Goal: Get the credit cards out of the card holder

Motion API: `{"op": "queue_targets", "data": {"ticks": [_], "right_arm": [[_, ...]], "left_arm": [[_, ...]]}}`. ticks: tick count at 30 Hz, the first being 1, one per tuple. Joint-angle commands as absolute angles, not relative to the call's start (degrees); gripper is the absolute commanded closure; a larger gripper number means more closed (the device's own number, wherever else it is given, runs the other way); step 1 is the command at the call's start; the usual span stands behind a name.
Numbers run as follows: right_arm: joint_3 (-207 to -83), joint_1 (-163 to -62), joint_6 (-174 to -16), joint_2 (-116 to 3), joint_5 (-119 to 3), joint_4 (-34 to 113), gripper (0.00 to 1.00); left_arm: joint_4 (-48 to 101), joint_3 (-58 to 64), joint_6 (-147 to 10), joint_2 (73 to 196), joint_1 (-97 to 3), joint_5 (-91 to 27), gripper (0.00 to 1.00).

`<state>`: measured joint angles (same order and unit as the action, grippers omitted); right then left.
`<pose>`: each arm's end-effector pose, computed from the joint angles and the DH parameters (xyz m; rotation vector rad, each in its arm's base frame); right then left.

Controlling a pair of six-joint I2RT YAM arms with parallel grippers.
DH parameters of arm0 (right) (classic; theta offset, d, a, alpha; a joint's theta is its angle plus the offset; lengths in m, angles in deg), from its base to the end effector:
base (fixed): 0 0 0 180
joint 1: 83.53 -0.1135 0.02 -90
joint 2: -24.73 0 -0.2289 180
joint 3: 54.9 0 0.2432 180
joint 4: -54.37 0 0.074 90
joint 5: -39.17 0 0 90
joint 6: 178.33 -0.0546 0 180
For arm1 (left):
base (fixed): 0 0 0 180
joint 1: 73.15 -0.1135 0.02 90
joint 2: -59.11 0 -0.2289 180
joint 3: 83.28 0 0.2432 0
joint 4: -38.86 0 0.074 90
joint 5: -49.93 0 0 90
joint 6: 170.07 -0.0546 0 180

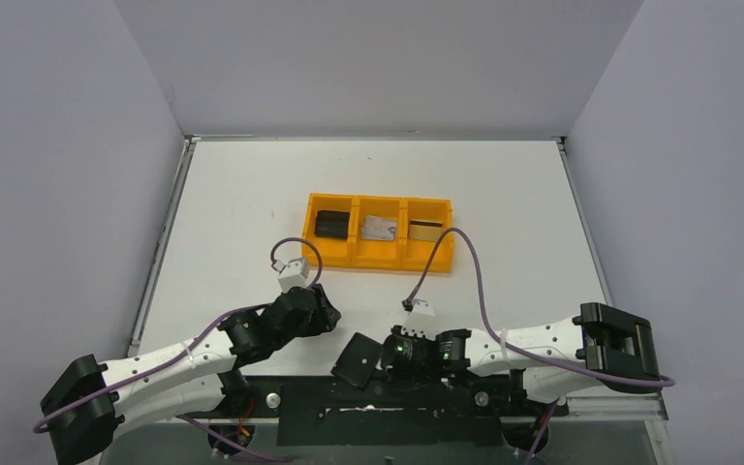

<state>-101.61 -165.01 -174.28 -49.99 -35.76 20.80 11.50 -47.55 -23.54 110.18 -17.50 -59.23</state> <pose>0.0488 0.2300 0.1086 0.1997 2.7507 0.6539 0.1293 -0.1575 0.1421 -0.1912 2.3414 -0.6309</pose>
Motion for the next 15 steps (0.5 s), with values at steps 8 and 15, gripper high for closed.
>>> {"op": "queue_targets", "data": {"ticks": [8,15], "right_arm": [[-109.17,-158.81,-168.87,-46.22,-21.87,9.46,0.94],[-103.28,-152.05,-162.60,-41.36,-25.33,11.71,0.82]], "left_arm": [[12.02,-45.61,-24.26,107.36,-17.52,-60.73,0.55],[13.41,-46.27,-24.61,107.36,-17.52,-59.36,0.54]]}}
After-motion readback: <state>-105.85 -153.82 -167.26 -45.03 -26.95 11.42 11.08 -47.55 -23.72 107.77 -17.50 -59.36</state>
